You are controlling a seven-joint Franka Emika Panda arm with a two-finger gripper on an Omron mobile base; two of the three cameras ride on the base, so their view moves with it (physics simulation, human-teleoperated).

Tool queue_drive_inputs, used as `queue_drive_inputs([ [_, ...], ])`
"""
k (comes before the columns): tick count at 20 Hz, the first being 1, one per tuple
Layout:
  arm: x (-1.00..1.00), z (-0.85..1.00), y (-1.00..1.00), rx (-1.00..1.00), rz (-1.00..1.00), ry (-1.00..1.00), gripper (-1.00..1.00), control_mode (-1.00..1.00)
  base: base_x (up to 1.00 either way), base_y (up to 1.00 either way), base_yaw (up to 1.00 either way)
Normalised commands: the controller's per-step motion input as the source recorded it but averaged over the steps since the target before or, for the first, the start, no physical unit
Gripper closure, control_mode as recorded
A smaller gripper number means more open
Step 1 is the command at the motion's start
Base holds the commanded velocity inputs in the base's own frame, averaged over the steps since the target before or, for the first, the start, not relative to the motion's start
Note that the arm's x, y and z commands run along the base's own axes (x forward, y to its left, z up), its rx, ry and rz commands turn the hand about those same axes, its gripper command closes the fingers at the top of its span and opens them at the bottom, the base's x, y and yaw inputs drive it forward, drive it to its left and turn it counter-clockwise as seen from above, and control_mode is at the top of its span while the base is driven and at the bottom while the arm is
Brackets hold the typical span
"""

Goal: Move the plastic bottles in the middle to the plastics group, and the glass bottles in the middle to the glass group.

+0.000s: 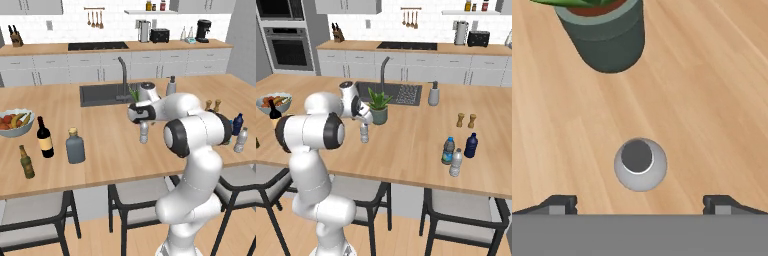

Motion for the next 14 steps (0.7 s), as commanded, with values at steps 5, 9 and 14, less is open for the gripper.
queue_drive_inputs([
  [5, 0.17, -0.16, -0.01, 0.00, 0.00, 0.13, -1.00, -1.00, 0.00, 0.00, 0.00],
  [9, 0.20, -0.25, -0.10, 0.00, 0.00, 0.09, -1.00, -1.00, 0.00, 0.00, 0.00],
  [14, 0.09, -0.19, -0.07, 0.00, 0.00, 0.06, -1.00, -1.00, 0.00, 0.00, 0.00],
])
